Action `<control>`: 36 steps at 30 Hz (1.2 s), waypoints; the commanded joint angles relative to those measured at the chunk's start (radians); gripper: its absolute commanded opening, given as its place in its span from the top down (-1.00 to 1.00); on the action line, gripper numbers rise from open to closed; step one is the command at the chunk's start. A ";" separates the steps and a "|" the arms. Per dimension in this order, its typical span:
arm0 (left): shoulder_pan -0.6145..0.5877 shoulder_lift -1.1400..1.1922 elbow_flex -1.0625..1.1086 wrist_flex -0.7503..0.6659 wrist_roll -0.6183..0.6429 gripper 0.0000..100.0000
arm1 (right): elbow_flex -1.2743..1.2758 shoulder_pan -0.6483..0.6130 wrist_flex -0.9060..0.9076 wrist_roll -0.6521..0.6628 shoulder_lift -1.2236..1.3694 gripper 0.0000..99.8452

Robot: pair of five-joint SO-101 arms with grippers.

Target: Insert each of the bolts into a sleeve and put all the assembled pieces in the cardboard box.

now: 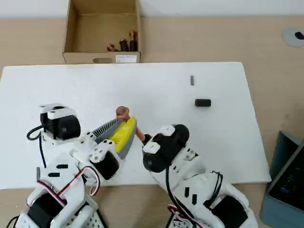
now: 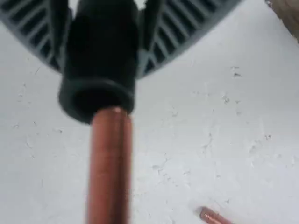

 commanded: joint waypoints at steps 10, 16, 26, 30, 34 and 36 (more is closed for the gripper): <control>0.008 -0.008 0.071 -0.104 0.032 1.00 | -0.005 -0.015 -0.034 0.011 -0.102 0.98; 0.032 -0.008 0.086 -0.123 0.029 1.00 | 0.001 -0.015 -0.032 0.011 -0.102 0.98; 0.080 -0.005 0.063 -0.121 0.025 1.00 | 0.002 -0.015 -0.031 0.011 -0.102 0.98; 0.117 -0.005 0.055 -0.046 0.025 1.00 | -0.004 -0.015 -0.032 0.011 -0.102 0.98; 0.173 -0.005 0.055 0.061 -0.044 1.00 | -0.004 -0.015 -0.032 0.011 -0.102 0.98; 0.184 -0.005 0.055 0.089 -0.055 1.00 | -0.004 -0.015 -0.034 0.011 -0.102 0.98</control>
